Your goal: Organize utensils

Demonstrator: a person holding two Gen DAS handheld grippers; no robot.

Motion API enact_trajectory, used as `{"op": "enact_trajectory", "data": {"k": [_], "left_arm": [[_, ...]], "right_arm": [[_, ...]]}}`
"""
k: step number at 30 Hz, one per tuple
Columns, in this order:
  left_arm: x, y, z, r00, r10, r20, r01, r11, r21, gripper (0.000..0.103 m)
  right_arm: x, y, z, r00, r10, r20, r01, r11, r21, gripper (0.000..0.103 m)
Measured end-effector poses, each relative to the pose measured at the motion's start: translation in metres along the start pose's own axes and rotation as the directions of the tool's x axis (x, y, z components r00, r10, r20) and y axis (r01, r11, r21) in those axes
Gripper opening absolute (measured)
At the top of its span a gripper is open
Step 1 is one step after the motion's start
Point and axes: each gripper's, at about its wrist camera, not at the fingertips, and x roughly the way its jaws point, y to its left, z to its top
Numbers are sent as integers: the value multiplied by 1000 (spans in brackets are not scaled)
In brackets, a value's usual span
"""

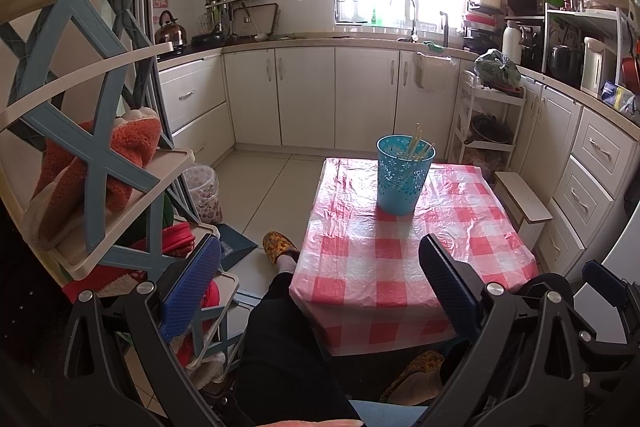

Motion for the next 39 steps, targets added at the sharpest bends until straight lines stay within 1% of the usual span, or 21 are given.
{"op": "enact_trajectory", "data": {"k": [20, 39], "left_arm": [[-9, -2, 6, 1000, 3, 15, -3, 1000, -4, 95], [-13, -3, 5, 1000, 4, 22, -3, 1000, -5, 95]], "right_arm": [[-9, -5, 7, 1000, 4, 18, -4, 1000, -3, 96], [-11, -5, 7, 1000, 5, 20, -5, 1000, -6, 96]]}}
